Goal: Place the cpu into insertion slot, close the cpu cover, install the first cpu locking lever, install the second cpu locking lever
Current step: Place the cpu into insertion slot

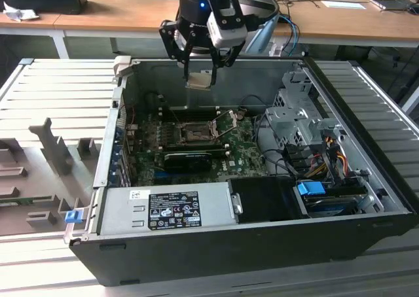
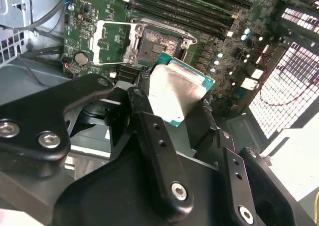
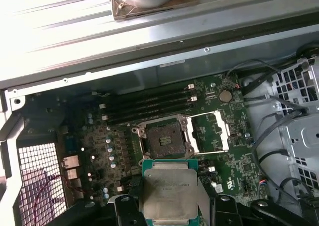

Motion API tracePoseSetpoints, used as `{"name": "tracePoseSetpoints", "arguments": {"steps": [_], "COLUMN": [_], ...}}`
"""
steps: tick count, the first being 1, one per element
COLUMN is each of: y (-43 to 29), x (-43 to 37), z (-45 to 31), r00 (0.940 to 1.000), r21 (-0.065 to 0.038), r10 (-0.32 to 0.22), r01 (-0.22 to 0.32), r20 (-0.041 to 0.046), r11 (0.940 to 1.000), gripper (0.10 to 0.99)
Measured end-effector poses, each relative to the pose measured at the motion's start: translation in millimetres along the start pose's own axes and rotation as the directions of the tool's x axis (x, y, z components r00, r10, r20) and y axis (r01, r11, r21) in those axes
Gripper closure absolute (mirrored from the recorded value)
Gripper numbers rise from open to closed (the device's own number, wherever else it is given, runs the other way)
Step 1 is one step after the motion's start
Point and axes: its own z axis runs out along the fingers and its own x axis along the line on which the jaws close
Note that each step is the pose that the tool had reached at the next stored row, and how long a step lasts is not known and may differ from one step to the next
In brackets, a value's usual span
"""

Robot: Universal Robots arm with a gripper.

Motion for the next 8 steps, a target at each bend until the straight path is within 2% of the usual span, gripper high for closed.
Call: {"name": "tracePoseSetpoints", "arguments": {"steps": [3,8], "y": [0.0,-0.2], "x": [-0.1,-0.1], "z": [1.0,2.3], "r00": [0.9997,0.9997], "r21": [-0.001,0.000], "r10": [0.024,0.024], "r01": [-0.024,-0.024], "r20": [0.0021,0.0016], "r11": [0.9997,0.9997], "gripper": [0.557,0.557]}}
